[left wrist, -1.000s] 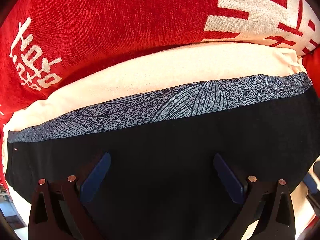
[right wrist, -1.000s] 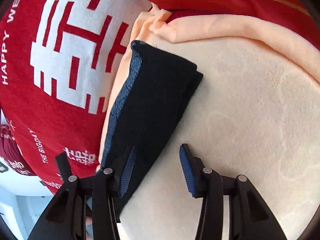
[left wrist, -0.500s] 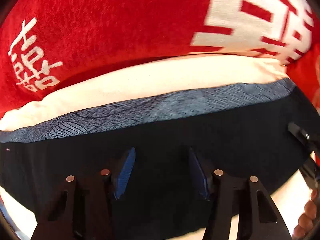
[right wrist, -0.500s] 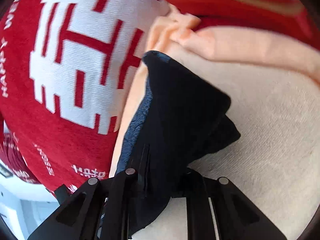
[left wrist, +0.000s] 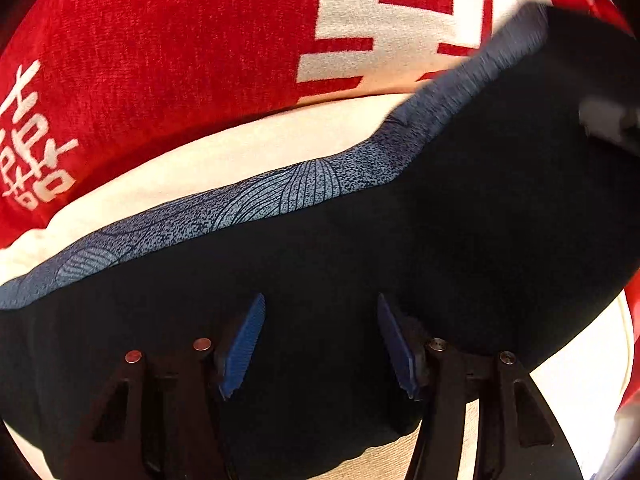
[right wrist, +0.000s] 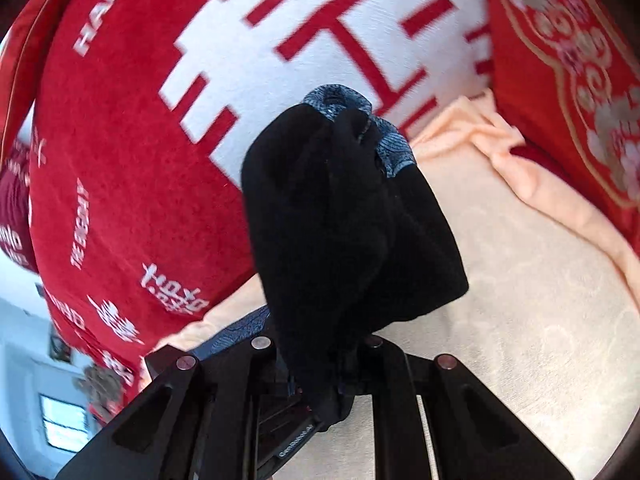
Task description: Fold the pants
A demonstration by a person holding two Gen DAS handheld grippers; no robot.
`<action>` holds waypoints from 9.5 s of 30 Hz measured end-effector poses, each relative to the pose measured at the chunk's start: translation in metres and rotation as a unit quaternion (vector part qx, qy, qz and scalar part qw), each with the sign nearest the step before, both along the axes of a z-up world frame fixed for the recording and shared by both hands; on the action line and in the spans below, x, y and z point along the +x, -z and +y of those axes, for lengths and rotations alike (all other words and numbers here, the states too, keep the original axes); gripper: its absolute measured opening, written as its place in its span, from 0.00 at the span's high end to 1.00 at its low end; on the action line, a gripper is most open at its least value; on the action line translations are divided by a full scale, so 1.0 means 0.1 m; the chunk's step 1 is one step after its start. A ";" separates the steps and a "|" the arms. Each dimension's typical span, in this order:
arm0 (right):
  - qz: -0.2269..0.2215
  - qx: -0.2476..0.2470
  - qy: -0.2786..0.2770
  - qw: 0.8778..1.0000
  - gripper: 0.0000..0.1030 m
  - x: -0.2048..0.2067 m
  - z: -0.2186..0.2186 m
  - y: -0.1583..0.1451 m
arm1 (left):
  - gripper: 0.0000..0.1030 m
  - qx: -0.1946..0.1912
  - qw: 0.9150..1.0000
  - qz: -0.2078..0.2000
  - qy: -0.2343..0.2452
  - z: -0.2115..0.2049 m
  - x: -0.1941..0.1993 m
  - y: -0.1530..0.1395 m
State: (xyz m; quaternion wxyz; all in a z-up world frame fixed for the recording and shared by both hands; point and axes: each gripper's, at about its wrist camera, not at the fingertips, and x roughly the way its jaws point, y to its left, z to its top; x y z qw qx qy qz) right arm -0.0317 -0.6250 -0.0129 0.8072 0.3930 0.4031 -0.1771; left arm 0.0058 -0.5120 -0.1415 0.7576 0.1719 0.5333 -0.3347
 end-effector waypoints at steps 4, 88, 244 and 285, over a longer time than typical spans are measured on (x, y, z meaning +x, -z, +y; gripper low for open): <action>0.022 -0.053 -0.041 0.998 0.86 0.28 0.39 -0.18 | 0.40 -0.027 0.998 0.056 0.003 0.24 0.19 -0.07; 0.197 -0.005 -0.184 0.963 0.92 0.77 1.05 1.08 | 0.00 0.064 0.987 0.067 -0.133 1.77 1.08 -0.12; 0.172 0.107 -0.525 0.827 0.81 2.95 3.88 0.26 | 0.67 -0.021 0.976 -0.148 -0.157 3.46 0.95 -1.64; 0.141 0.034 -0.220 0.965 0.70 0.20 0.54 0.41 | 0.39 0.093 0.993 -0.032 -0.063 1.80 0.29 -1.14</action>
